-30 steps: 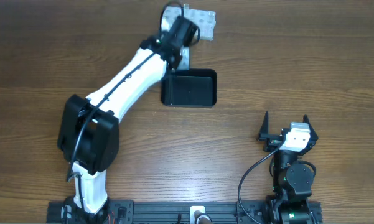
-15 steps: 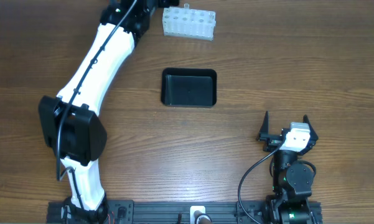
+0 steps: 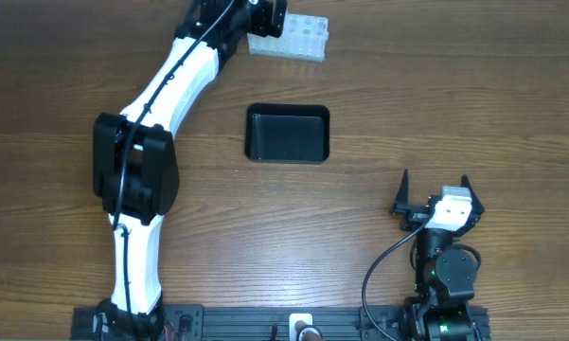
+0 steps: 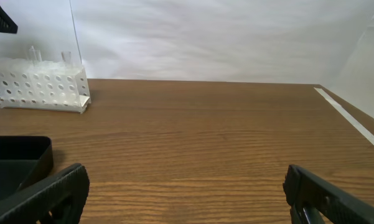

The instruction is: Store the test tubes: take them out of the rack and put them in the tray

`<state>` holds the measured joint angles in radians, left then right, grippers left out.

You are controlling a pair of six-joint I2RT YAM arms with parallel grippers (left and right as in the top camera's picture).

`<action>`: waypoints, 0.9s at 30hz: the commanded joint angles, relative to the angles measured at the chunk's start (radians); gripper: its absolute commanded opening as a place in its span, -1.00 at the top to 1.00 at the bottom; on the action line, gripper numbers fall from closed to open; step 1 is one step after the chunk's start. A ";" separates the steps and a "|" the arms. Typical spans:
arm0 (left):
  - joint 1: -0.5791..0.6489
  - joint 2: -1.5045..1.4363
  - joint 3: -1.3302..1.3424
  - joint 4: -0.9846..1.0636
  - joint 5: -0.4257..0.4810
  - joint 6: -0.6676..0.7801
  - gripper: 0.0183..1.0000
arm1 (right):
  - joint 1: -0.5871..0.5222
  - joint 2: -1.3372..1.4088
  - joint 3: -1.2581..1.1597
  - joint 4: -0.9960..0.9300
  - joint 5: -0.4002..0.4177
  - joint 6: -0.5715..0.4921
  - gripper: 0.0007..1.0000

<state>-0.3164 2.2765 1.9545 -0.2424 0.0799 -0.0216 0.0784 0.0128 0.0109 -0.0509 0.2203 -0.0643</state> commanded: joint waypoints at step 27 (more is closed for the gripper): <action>-0.013 0.080 0.006 0.122 0.028 0.045 -0.95 | -0.005 -0.007 -0.006 -0.001 0.013 -0.004 -0.98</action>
<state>-0.3218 2.3474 1.9545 -0.1371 0.0944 0.0078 0.0784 0.0128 0.0109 -0.0509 0.2207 -0.0639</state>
